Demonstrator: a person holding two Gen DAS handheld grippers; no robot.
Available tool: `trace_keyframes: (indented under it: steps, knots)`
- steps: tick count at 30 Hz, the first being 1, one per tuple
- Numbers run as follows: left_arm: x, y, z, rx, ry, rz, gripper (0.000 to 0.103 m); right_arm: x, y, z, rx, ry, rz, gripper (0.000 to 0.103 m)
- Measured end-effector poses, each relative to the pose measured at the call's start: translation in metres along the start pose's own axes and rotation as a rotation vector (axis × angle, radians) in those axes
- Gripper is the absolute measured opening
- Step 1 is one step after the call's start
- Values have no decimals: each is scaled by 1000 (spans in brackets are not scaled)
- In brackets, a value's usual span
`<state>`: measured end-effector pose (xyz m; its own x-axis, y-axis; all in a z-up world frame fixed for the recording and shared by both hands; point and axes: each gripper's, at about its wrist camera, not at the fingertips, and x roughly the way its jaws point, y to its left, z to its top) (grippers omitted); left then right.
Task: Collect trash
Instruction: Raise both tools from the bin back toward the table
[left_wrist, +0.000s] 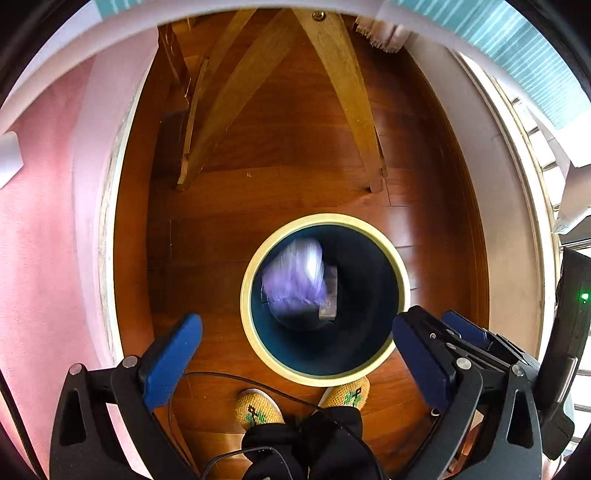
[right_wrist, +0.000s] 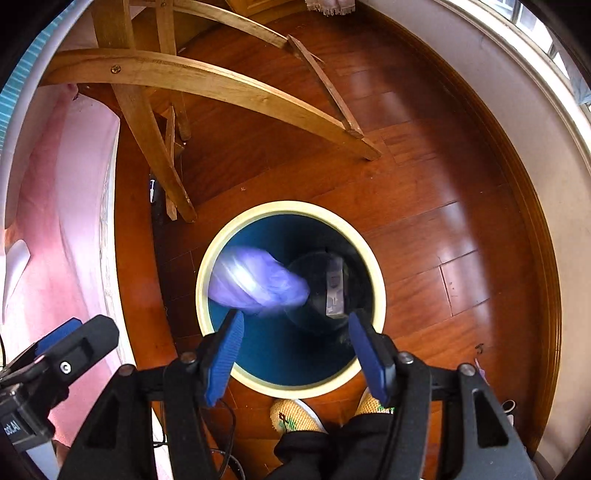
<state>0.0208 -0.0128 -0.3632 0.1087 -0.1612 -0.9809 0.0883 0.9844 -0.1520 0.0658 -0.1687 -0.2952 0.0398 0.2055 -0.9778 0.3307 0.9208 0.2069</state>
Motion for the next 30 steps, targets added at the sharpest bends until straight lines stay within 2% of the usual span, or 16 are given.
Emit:
trace_keyframes:
  steps: [4, 11, 16, 23, 30]
  knots:
    - [-11, 0, 3, 2, -7, -2, 102, -16, -3, -1, 10, -5, -14, 60]
    - [-63, -2, 3, -8, 2, -68, 102, -73, 4, -1, 32, -21, -35, 60]
    - [-129, -2, 2, -2, -53, -103, 102, -131, 15, -6, 32, -26, -37, 60]
    - [-243, -15, 9, 76, -160, -123, 102, -232, 34, -10, 21, -76, -61, 60]
    - [-344, -31, 25, 183, -247, -162, 102, -334, 57, -7, 2, -224, -54, 60]
